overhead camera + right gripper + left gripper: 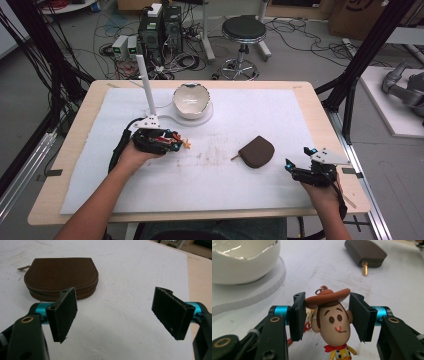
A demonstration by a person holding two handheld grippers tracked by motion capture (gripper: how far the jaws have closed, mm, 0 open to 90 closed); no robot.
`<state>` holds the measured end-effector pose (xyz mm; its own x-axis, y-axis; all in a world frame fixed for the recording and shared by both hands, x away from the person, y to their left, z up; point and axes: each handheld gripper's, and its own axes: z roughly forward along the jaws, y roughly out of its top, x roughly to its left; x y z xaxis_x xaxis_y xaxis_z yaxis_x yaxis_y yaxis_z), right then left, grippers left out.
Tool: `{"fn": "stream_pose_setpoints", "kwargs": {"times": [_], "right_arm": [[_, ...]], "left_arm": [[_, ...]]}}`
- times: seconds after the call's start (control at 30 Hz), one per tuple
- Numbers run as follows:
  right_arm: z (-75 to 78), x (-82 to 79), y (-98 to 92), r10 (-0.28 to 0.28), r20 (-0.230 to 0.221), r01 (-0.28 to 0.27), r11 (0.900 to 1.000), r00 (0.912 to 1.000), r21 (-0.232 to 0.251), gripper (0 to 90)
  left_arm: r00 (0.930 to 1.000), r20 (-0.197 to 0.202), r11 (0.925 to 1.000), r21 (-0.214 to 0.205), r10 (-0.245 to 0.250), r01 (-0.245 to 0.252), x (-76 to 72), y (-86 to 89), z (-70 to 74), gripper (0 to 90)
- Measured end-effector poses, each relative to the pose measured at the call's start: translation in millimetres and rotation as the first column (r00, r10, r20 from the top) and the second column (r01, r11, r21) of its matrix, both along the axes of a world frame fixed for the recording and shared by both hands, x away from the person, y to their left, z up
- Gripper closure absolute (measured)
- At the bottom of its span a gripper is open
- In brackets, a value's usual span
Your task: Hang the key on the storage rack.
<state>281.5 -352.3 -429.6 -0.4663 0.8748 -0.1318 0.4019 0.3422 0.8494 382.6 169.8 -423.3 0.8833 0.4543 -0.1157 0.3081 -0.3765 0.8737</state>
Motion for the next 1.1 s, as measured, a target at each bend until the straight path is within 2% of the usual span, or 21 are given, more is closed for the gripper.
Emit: {"fn": "stream_pose_setpoints", "kwargs": {"times": [0.03,0.1,0.33,0.5,0.57,0.6,0.7,0.83,1.1], "right_arm": [[0.0,0.1,0.3,0.000,-0.001,0.000,1.0000,1.0000,-0.002,20.6],[0.0,0.2,0.7,-0.001,-0.001,0.001,1.0000,1.0000,-0.001,20.6],[-0.1,1.5,1.9,0.004,-0.003,-0.004,1.0000,1.0000,-0.004,20.6],[-0.2,3.8,3.7,0.007,-0.005,-0.007,1.0000,1.0000,-0.001,20.6],[-0.3,4.4,4.3,0.008,-0.006,-0.008,1.0000,0.9999,0.000,20.6],[-0.2,5.9,6.2,0.013,-0.005,-0.013,0.9999,0.9999,-0.001,20.6],[0.0,8.2,9.5,0.021,-0.006,-0.021,0.9998,0.9998,-0.003,20.6],[0.1,10.9,12.7,0.030,-0.007,-0.030,0.9995,0.9995,-0.008,20.6],[0.7,16.4,19.1,0.047,-0.005,-0.047,0.9989,0.9989,-0.009,20.6]], "left_arm": [[1.0000,0.007,0.9998,-0.019,-0.003,0.003,-1.3,0.2,3.9,49.0],[1.0000,0.007,0.9996,-0.027,-0.005,0.005,-1.5,0.9,5.7,49.0],[0.9996,0.027,0.9953,-0.096,0.002,0.001,-3.1,4.4,22.2,49.0],[0.9982,0.060,0.9919,-0.127,0.007,0.001,-5.1,10.7,39.9,49.0],[0.9980,0.062,0.9914,-0.131,0.008,0.001,-5.3,12.2,42.0,49.0],[0.9971,0.073,0.9910,-0.133,0.020,-0.010,-5.7,16.1,48.3,49.0],[0.9962,0.081,0.9899,-0.141,0.031,-0.020,-5.8,19.4,54.7,49.0],[0.9948,0.096,0.9889,-0.148,0.033,-0.019,-6.4,23.7,67.2,49.0],[0.9901,0.130,0.9888,-0.146,0.053,-0.033,-7.8,31.0,88.5,49.0]]}}
